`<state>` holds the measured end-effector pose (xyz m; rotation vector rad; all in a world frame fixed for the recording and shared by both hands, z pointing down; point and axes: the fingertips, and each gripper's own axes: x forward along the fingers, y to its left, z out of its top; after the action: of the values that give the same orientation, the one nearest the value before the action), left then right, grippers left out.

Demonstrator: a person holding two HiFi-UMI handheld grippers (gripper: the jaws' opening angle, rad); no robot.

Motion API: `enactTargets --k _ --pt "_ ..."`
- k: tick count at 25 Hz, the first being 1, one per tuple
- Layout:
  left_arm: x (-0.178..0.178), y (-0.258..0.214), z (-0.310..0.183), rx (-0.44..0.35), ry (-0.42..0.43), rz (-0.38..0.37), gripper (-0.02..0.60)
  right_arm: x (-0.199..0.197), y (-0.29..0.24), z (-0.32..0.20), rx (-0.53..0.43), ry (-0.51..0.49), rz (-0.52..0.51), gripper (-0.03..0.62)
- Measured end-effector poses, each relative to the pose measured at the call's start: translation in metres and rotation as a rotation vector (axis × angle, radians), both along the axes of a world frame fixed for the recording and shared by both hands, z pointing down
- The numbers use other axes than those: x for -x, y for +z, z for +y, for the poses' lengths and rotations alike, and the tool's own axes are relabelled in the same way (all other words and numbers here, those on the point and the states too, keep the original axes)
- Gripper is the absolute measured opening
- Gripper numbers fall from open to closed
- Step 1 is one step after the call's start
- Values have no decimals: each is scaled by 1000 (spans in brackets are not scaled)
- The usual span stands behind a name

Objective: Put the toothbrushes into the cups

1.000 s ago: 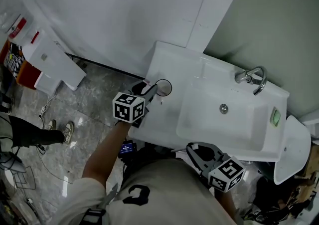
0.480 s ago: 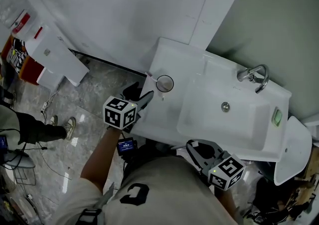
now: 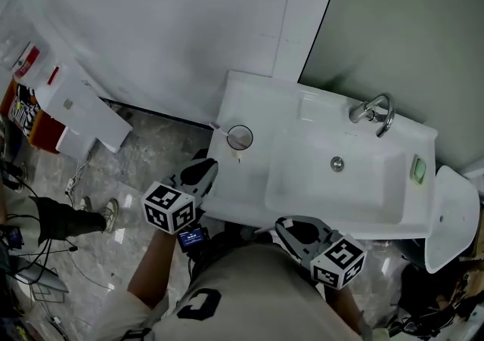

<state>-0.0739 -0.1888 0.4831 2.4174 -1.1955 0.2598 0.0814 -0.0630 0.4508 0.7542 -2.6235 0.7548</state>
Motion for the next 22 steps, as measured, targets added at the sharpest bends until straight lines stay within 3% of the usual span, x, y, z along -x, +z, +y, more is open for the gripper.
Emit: enactTargets --k 1,8,15,22 --pt "-4 -1 2 -6 9 -11 21 -1 1 1 2 0 -1 32" --pt "-32 13 24 -5 69 -113 20 -6 3 10 17 4 -7 32" --pt "-16 18 33 16 24 -93 20 6 -1 5 6 -22 2 32" --pt "22 20 37 32 -34 -60 20 19 -25 -20 -56 34 -16 31"
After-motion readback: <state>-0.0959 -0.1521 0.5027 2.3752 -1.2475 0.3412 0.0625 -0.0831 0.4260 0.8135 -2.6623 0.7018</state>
